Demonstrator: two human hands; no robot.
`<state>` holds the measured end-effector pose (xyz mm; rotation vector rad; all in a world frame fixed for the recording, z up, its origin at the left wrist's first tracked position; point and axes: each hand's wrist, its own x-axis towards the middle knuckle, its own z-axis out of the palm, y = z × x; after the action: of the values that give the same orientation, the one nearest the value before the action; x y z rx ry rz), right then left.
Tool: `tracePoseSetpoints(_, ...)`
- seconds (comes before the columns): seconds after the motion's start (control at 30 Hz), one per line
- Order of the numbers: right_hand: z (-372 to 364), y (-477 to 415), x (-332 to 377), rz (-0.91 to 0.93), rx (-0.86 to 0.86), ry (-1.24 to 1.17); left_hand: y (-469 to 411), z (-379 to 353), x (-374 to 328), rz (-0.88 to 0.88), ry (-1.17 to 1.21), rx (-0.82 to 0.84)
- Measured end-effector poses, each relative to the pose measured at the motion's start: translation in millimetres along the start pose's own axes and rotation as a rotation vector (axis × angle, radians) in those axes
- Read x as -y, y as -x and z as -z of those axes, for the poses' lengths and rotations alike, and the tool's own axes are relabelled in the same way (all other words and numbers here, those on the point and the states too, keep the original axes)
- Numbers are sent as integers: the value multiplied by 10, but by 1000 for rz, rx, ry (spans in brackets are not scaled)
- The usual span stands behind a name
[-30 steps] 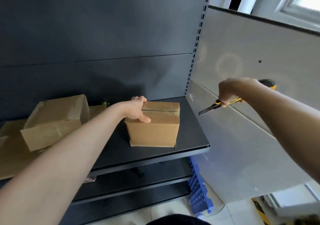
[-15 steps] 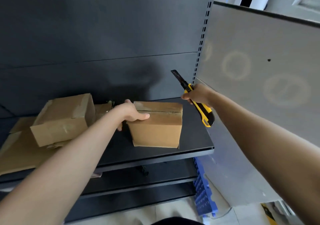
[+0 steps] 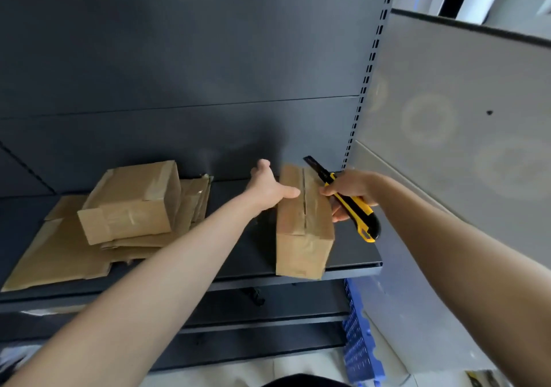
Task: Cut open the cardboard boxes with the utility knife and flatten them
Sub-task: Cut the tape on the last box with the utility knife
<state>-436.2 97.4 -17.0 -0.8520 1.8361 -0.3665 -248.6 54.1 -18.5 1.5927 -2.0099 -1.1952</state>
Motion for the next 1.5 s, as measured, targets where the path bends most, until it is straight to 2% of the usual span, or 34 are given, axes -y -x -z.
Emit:
tracePoseSetpoints(0.07, 10, 26, -65, -8, -5, -65, -24, -136, -93, -12, -54, 66)
tracePoseSetpoints(0.2, 111, 0, -116, 71, -260, -127, 18, -360, -193, -1, -414, 262)
tracePoseSetpoints(0.3, 112, 34, -108, 131, -277, -167, 23, -440, -201, -10, -597, 288)
tracePoseSetpoints(0.43, 135, 92, -100, 230, -319, 44, -28, -272, -215, -104, -763, 330)
tracePoseSetpoints(0.57, 214, 248, -77, 325, -226, 287, -94, 38, -48, -118, -754, 406)
tracePoseSetpoints(0.63, 202, 329, -4, 321, -203, 509, -105, 156, 35, -112, -733, 423)
tracePoseSetpoints(0.73, 123, 382, 150, 322, -212, 886, -85, 253, 73, -143, -708, 443)
tracePoseSetpoints(0.87, -31, 372, 307, 364, -260, 1122, -66, 282, 105, -160, -683, 452)
tracePoseSetpoints(1.17, -89, 378, 360, 297, -374, 1327, -58, 264, 82, -148, -703, 442)
tracePoseSetpoints(1.3, -93, 354, 268, 305, -411, 1317, -43, 264, 55, -146, -746, 431)
tracePoseSetpoints(1.5, 348, 525, 57, 76, -427, 1209, -65, 260, 33, -133, -828, 430)
